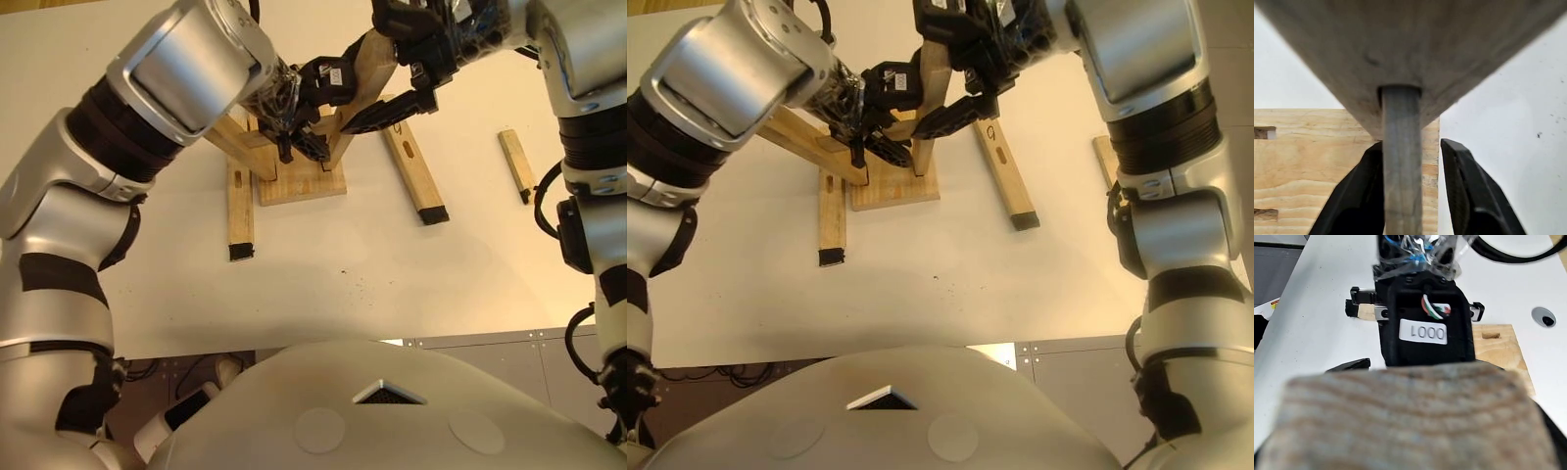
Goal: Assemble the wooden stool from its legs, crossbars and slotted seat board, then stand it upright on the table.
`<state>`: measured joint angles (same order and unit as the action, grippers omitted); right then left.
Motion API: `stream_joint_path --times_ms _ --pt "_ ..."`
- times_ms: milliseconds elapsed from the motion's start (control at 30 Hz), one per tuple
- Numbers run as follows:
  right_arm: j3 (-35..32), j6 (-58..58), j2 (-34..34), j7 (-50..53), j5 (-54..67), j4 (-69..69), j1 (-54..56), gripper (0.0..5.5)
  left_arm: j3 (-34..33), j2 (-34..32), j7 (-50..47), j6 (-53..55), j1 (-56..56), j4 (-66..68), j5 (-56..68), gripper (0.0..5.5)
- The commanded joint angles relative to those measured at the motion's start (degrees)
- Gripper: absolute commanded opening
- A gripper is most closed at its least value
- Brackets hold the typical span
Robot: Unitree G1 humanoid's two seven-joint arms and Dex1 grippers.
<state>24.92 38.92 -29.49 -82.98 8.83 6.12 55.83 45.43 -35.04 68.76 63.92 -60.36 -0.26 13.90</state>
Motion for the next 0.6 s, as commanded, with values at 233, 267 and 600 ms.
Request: stream_joint_path --times_ms 233,267,600 --pt "-7.82 7.28 1.25 7.12 6.85 -2.75 -4.34 3.93 -19.16 -13.29 6.79 -4.4 -5.09 -7.34 4.37 1.6" --pt "-10.98 9.47 1.56 7.98 9.51 -3.26 -4.16 3.93 -23.11 -13.67 5.03 -4.32 -4.66 -6.98 4.97 1.6" --pt "-53.1 20.39 7.51 43.95 29.05 -7.79 -11.06 3.01 -76.06 -3.44 -30.86 1.51 33.22 -15.83 -0.01 0.76"
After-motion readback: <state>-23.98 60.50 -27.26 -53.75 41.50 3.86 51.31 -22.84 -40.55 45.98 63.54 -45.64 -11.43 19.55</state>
